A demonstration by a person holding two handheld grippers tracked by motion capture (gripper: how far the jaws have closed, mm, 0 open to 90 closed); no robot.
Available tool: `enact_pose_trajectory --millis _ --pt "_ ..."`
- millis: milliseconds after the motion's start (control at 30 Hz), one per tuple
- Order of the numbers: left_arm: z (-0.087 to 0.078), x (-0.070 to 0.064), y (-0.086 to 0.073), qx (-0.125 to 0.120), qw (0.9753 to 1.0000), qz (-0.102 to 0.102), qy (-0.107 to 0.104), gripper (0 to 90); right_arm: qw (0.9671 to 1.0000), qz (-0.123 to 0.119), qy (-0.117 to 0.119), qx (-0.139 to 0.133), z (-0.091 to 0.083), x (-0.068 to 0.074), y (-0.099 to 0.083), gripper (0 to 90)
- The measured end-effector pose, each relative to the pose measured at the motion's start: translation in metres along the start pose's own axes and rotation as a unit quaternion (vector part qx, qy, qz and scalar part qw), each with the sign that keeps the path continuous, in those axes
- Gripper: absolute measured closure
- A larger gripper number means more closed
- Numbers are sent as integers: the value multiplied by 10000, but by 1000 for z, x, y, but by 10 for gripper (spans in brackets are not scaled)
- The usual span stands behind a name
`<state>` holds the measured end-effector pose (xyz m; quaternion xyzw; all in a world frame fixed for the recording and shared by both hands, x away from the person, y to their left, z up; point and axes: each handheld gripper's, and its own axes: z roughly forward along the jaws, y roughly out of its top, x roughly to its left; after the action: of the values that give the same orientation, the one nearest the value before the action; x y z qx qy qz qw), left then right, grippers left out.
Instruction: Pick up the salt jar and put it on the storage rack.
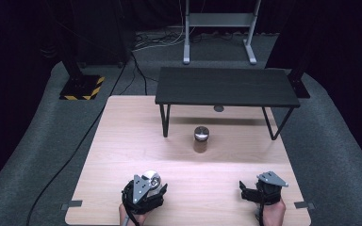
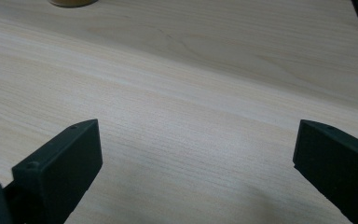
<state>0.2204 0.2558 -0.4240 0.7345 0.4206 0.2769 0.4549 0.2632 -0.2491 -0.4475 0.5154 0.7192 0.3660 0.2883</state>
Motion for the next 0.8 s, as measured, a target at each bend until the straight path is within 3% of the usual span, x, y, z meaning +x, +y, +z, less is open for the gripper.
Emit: enact_pose_trajectory --millis 333,800 --pt "0 4 8 -110 9999 -43 -25 311 10000 -27 -9 32 1 1 1 3" --pt "8 7 24 -128 9999 76 -42 312 10000 12 29 66 1 -1 2 2"
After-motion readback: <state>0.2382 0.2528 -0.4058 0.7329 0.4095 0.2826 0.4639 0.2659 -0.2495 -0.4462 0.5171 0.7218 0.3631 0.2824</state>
